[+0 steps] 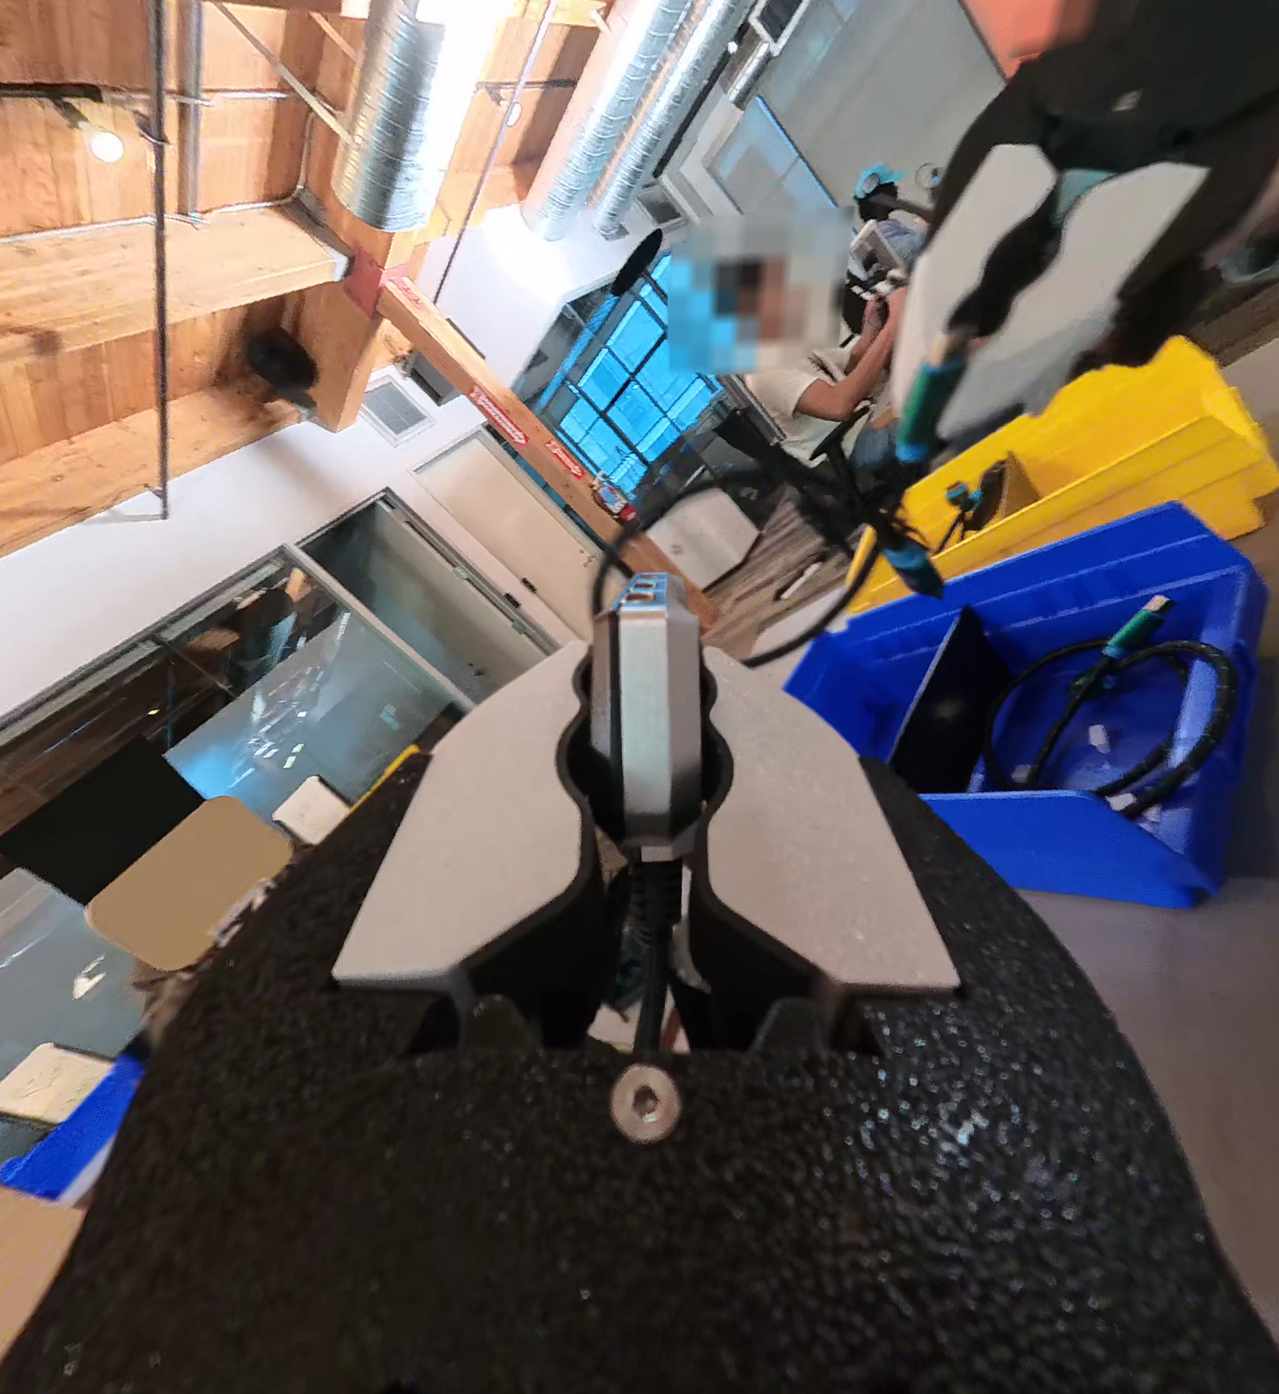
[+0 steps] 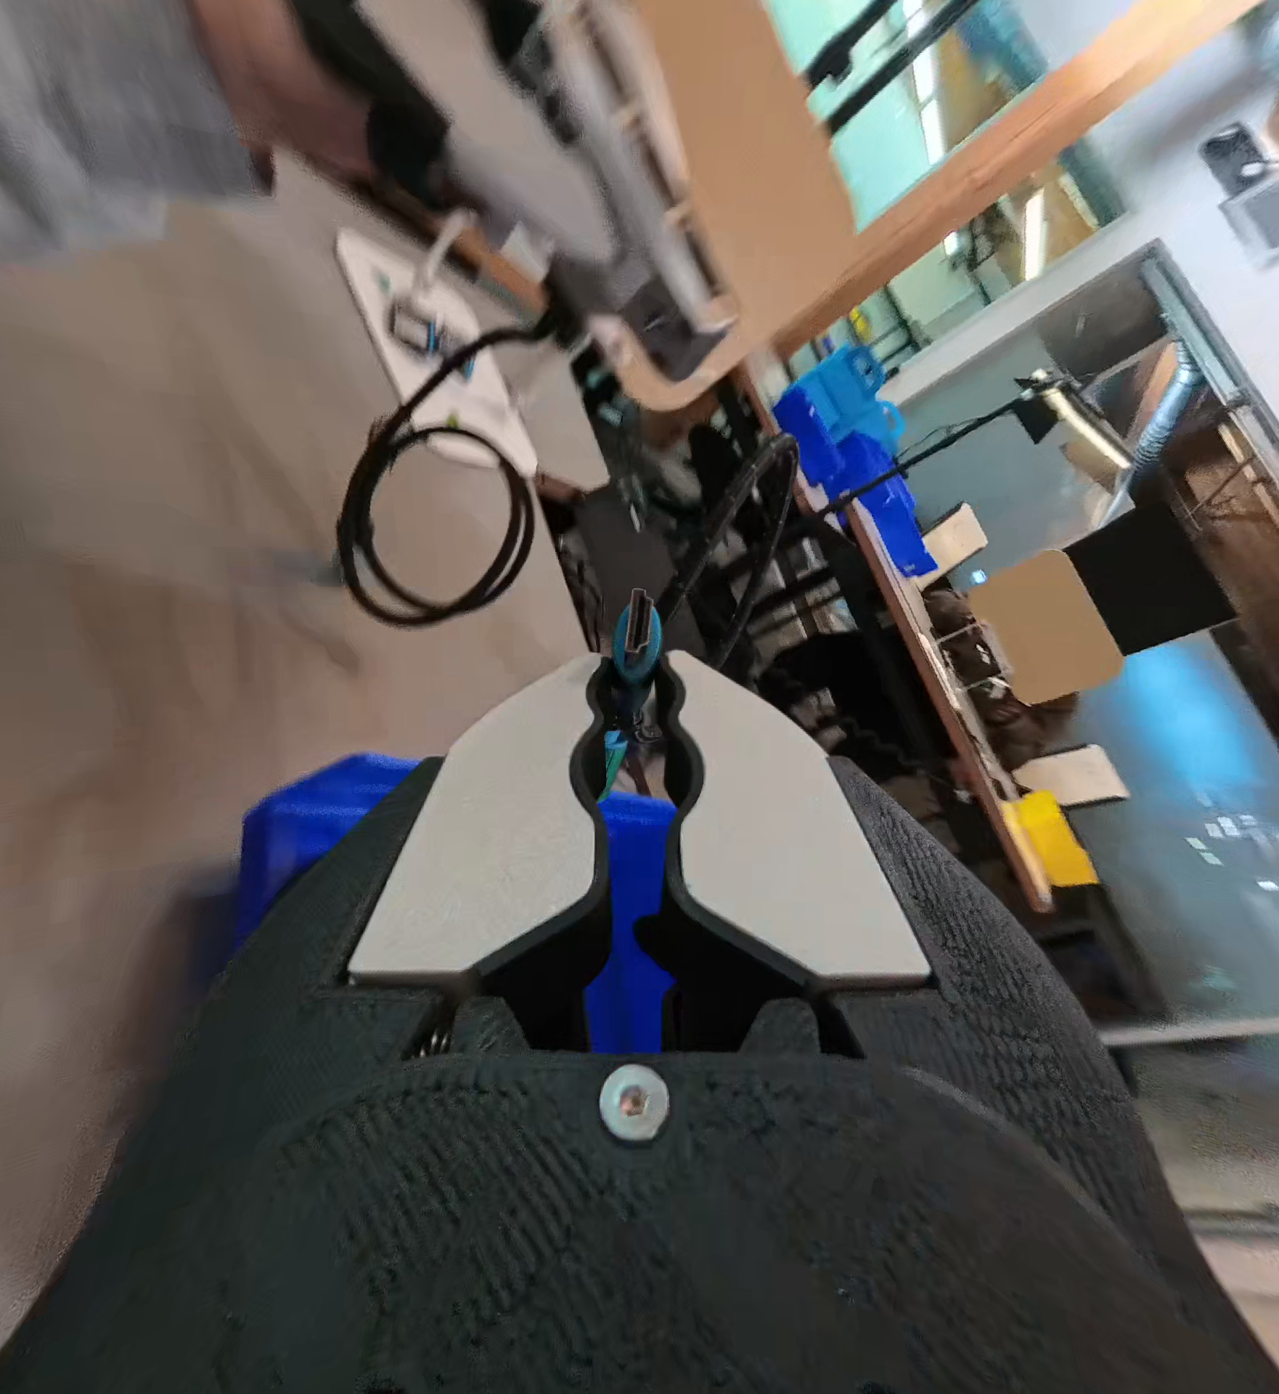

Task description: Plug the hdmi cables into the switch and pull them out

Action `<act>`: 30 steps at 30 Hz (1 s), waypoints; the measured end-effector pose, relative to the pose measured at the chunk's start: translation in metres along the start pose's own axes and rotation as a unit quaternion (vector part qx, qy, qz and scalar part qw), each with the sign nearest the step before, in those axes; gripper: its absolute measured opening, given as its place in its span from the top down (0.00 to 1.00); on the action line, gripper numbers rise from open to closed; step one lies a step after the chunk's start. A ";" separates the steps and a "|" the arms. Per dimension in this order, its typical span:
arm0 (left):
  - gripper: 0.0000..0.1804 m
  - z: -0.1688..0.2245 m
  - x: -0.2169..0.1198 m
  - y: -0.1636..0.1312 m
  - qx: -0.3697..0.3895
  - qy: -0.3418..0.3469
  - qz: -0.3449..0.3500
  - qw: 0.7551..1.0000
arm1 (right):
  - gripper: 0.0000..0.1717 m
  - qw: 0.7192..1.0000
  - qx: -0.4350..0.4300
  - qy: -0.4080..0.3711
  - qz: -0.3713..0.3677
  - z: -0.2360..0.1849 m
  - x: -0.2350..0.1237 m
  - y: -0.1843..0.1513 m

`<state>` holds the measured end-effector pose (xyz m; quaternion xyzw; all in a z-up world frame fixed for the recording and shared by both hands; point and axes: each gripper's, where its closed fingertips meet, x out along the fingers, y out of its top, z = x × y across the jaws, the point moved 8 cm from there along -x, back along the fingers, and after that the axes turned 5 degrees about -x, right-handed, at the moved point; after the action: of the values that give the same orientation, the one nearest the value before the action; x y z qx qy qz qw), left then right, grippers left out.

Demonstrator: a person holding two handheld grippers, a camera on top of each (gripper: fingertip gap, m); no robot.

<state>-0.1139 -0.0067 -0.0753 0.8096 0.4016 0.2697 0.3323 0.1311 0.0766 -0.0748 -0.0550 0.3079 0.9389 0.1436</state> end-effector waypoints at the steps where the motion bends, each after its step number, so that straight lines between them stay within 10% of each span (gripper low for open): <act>1: 0.88 0.002 -0.002 0.001 -0.012 -0.013 0.003 1.000 | 0.94 0.999 0.032 -0.014 0.031 0.005 -0.006 -0.001; 13: 0.88 0.025 0.017 0.001 -0.136 -0.131 0.052 0.981 | 0.95 0.900 0.318 -0.101 0.280 0.038 -0.016 0.006; 23: 0.88 0.017 0.000 -0.001 -0.070 -0.091 -0.015 0.993 | 0.94 0.987 0.147 0.063 -0.003 -0.003 -0.015 0.022; 30: 0.88 0.042 0.012 0.004 -0.041 -0.158 -0.023 0.986 | 0.95 0.948 0.083 0.208 -0.225 -0.039 -0.050 0.027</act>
<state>-0.0760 -0.0119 -0.0964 0.8180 0.3514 0.1471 0.4309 0.1712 0.0206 -0.0814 -0.3052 0.3876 0.8208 0.2878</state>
